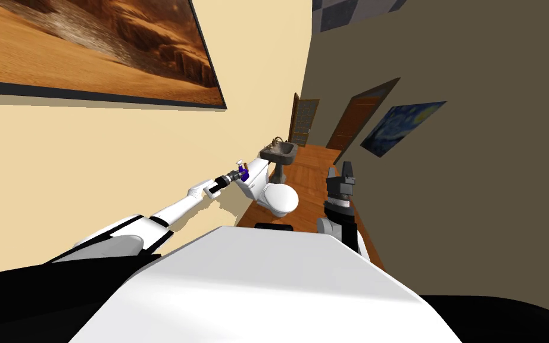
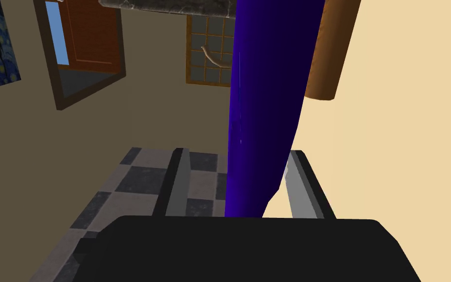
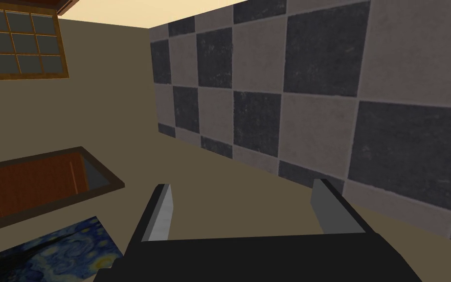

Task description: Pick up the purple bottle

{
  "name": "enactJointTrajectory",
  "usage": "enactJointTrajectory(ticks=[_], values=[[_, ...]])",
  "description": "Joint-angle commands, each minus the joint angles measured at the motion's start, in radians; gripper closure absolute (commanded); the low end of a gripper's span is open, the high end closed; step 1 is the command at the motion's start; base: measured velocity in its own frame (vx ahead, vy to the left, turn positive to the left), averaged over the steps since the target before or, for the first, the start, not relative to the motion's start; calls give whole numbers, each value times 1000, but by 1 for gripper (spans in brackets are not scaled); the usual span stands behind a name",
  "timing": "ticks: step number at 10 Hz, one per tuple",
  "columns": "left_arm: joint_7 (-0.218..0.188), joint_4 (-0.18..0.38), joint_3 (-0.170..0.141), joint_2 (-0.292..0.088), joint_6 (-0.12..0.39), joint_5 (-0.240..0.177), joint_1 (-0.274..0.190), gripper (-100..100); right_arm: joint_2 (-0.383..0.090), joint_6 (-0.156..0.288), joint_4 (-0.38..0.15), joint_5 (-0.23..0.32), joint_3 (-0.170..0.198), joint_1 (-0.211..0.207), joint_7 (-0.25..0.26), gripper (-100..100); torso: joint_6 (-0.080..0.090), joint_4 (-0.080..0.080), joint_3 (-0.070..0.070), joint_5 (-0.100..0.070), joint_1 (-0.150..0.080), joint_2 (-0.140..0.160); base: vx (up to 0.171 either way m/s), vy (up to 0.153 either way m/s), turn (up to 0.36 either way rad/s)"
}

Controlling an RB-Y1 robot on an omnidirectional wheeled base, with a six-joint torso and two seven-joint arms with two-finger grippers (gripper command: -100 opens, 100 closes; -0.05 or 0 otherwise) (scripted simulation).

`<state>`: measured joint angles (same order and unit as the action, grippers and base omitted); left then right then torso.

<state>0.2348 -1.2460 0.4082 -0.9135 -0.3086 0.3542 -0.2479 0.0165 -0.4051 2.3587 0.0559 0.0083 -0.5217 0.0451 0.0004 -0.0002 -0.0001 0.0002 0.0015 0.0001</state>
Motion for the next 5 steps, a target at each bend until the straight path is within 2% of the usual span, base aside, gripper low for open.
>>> enactJointTrajectory(ticks=[1, 4, 5], values=[[0, 0, 0, 0, 0, 0, 0, 100, 0, 0, 0, 0, 0, 0, 0, 0, 0, 0, 0, 0, 0, 0, 0, 0, 0], [1, 0, 0, -1, 1, 0, 0, 100, 0, 0, 0, 0, 0, 0, 0, 0, 0, 0, 0, 1, 1, 0, 0, 0, 0], [1, 0, 0, -1, 1, 0, 0, 0, 0, 0, 0, 0, 0, 0, 0, 0, 0, 0, 0, 1, 1, 0, 0, 0, 0]])
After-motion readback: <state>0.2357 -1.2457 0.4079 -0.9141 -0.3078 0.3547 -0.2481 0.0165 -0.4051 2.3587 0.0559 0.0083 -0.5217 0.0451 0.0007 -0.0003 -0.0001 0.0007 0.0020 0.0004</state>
